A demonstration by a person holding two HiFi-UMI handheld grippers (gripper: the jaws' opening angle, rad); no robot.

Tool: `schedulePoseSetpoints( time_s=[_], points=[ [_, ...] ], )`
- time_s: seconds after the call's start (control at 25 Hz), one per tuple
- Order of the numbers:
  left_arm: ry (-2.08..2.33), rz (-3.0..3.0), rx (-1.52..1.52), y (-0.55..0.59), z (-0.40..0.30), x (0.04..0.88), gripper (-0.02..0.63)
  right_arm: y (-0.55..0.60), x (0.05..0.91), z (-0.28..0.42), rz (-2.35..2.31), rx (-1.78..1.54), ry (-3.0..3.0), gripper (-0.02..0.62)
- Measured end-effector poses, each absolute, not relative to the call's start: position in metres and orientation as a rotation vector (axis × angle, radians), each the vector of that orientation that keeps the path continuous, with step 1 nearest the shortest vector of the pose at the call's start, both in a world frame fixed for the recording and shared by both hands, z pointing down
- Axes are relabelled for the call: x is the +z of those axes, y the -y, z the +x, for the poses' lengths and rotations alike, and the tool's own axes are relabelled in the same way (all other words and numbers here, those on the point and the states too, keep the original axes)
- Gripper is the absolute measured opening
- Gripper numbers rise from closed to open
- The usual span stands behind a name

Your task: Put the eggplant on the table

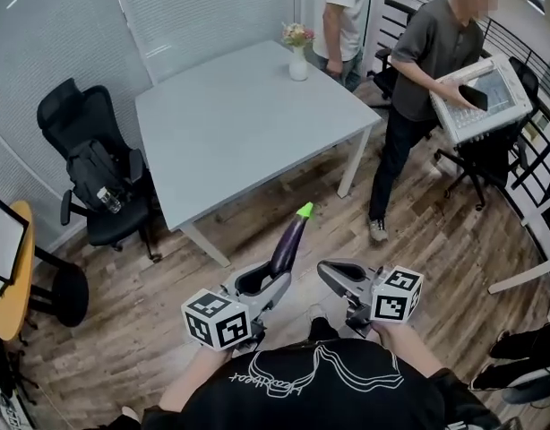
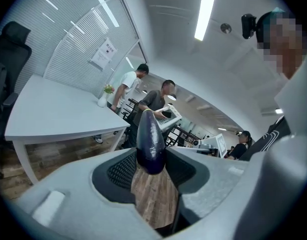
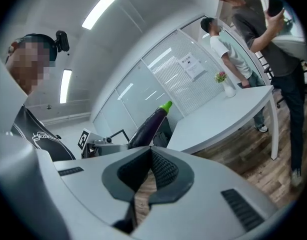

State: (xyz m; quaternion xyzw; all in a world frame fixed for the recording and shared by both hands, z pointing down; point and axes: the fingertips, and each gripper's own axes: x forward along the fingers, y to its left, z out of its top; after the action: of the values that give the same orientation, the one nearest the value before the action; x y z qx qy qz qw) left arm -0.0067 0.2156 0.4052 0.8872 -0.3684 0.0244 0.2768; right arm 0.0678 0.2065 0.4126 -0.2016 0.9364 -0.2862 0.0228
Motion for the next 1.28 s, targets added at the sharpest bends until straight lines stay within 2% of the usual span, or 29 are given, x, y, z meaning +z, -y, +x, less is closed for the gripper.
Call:
schedulePoseSetpoints(
  time_s=[0.28, 0.8, 1.28],
  points=[
    [1.038, 2.342, 0.045, -0.148, -0.003, 0.405, 0.187, -0.136, 0.409, 0.070, -0.568, -0.902, -2.929, 0.009],
    [1.118, 2.330, 0.036, -0.045, 0.041, 0.404, 0.187, -0.030, 0.406, 0.116, -0.500, -0.885, -2.946, 0.009],
    [1.202, 2.319, 0.009, -0.005, 0.049, 0.400, 0.187, 0.009, 0.411, 0.128, -0.431, -0.876, -2.991, 0.009]
  ],
)
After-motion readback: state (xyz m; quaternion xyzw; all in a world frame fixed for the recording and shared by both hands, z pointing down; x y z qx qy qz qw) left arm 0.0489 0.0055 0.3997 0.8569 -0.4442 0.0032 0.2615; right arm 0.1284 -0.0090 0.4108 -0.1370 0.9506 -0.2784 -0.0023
